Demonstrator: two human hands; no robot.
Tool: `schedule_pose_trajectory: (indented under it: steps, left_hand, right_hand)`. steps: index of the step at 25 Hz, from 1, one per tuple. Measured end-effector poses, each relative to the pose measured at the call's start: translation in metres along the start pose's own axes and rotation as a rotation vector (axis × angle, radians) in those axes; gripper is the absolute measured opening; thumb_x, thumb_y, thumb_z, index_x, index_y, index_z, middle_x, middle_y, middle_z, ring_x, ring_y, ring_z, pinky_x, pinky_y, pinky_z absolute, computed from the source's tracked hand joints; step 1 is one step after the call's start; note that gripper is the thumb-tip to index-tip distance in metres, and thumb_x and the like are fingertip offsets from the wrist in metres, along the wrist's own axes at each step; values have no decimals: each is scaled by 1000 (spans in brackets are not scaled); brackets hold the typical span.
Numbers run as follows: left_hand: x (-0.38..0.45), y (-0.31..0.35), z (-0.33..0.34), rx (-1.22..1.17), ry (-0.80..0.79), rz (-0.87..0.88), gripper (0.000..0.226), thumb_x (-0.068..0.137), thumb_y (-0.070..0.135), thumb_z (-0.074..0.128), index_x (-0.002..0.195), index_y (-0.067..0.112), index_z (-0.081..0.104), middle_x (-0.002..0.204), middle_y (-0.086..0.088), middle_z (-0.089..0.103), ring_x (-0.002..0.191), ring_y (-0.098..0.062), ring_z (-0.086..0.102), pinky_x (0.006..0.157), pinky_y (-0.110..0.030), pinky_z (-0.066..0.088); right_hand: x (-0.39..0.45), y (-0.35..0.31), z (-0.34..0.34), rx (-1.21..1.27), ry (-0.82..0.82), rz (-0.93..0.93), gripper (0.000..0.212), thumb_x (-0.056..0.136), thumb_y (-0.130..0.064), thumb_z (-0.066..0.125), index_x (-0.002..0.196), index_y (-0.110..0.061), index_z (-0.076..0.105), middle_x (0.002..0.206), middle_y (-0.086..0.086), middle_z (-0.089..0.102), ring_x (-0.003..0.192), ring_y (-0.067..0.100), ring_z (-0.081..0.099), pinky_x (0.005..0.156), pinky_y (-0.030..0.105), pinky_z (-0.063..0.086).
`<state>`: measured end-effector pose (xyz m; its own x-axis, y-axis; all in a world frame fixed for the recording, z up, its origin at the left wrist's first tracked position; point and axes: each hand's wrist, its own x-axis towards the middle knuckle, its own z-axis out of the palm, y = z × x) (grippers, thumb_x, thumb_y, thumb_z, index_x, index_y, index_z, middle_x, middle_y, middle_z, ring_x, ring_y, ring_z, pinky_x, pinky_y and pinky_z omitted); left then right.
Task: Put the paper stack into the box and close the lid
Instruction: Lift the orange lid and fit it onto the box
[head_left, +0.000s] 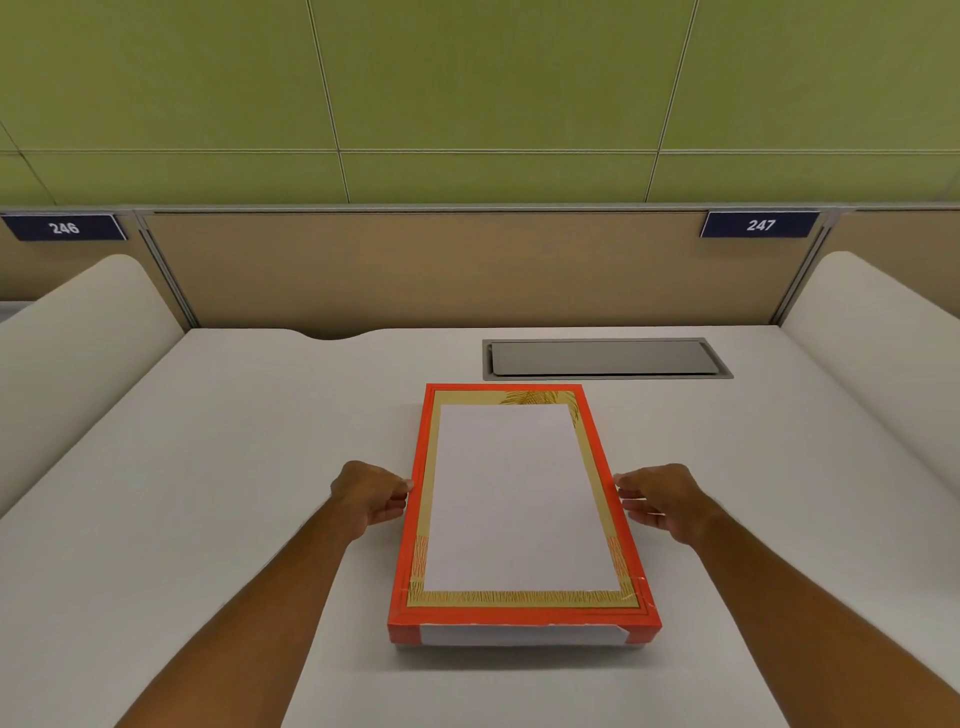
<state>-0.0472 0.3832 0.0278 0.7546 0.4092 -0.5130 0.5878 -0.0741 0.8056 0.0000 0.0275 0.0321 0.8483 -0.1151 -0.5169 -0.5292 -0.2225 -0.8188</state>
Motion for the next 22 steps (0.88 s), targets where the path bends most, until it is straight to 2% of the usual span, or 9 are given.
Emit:
schedule_pose_trajectory:
  steps: [4, 7, 11, 14, 19, 22]
  left_hand:
    - [3, 4, 4, 21, 31, -12, 20, 79, 1, 75, 96, -8, 69, 94, -21, 73, 77, -30, 74, 77, -42, 62]
    - [4, 6, 6, 28, 29, -52, 21, 79, -1, 75, 97, -9, 69, 96, -22, 72, 75, -29, 73, 71, -37, 62]
    - [6, 4, 7, 12, 4, -133, 18, 79, -4, 73, 96, -9, 68, 97, -23, 71, 71, -28, 71, 60, -33, 60]
    - [5, 5, 6, -1, -15, -162, 14, 80, -5, 71, 93, -8, 67, 90, -21, 70, 69, -27, 69, 52, -30, 59]
    - [7, 2, 8, 26, 27, -122, 21, 79, -1, 74, 98, -9, 69, 97, -22, 72, 75, -29, 72, 65, -35, 61]
    - [3, 0, 13, 198, 100, 12, 19, 80, 9, 76, 92, -4, 70, 96, -17, 73, 73, -27, 73, 70, -35, 62]
  right_hand:
    - [5, -4, 4, -10, -9, 39, 12, 87, -6, 70, 93, 4, 67, 101, 21, 73, 85, 33, 73, 75, 41, 61]
    - [9, -4, 4, -11, 1, 54, 13, 85, -3, 71, 94, 5, 68, 103, 23, 72, 84, 34, 73, 73, 40, 61]
    - [12, -2, 7, 3, 14, 80, 16, 84, -1, 71, 98, 7, 68, 103, 23, 72, 86, 34, 73, 85, 46, 60]
    - [12, -2, 8, 21, 18, 91, 13, 85, -1, 71, 95, 6, 68, 102, 23, 72, 81, 32, 72, 84, 45, 60]
    - [12, 0, 10, -1, 54, 67, 11, 85, -3, 72, 91, 4, 68, 103, 23, 72, 79, 31, 73, 84, 45, 61]
    - [7, 1, 16, -149, 112, -9, 14, 86, -12, 72, 87, 1, 68, 101, 21, 73, 78, 29, 72, 83, 45, 61]
